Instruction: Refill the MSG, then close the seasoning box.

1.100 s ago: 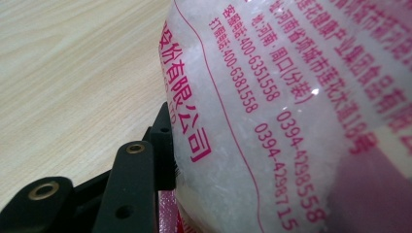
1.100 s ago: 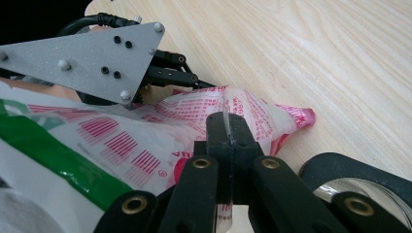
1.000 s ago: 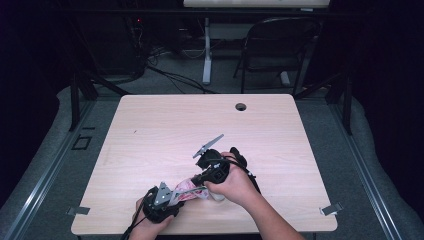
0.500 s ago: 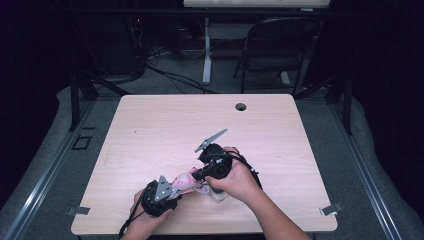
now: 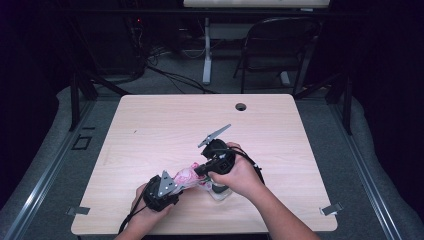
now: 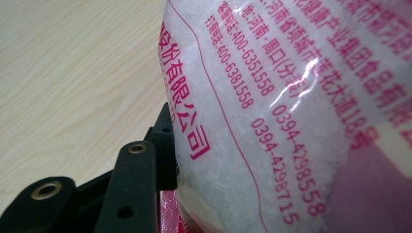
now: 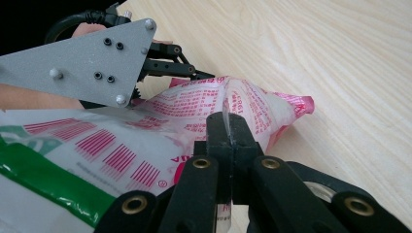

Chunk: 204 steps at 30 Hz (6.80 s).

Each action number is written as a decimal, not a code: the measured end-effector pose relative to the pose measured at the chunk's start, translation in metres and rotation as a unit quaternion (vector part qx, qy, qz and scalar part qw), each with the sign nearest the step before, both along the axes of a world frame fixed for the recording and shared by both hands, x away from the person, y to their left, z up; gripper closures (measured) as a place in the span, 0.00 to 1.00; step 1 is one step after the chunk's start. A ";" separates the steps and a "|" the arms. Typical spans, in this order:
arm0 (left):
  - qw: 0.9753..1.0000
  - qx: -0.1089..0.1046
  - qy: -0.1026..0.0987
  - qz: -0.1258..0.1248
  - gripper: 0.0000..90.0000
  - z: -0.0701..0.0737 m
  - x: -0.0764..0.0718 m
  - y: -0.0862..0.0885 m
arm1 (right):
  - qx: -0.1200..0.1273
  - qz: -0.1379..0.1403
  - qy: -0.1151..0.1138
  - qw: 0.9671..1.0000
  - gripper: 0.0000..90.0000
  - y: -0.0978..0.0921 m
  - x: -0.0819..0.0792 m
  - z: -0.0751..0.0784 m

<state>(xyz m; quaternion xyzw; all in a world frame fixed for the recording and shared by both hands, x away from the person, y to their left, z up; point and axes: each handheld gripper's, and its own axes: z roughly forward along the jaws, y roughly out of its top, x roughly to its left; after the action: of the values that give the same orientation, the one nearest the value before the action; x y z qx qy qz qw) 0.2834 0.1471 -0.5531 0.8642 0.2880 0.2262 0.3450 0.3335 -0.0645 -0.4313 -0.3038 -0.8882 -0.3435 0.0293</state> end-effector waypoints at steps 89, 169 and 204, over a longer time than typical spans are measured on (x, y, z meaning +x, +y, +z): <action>0.955 0.240 -0.166 -0.051 0.68 0.063 0.038 -0.027 | -0.079 -0.007 0.030 0.996 1.00 -0.020 0.038 0.028; 0.864 0.391 -0.311 -0.070 0.69 0.064 0.029 -0.046 | -0.061 -0.026 0.022 0.998 1.00 -0.037 0.030 0.007; 0.830 0.433 -0.339 -0.086 0.71 0.074 0.025 -0.051 | -0.057 -0.037 0.024 0.997 1.00 -0.040 0.030 0.002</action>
<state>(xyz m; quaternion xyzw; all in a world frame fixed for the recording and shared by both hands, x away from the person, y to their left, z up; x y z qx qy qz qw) 0.3087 0.0959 -0.4791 0.8154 -0.0503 0.5760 0.0291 0.3631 -0.1050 -0.4293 -0.3453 -0.8938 -0.2855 0.0202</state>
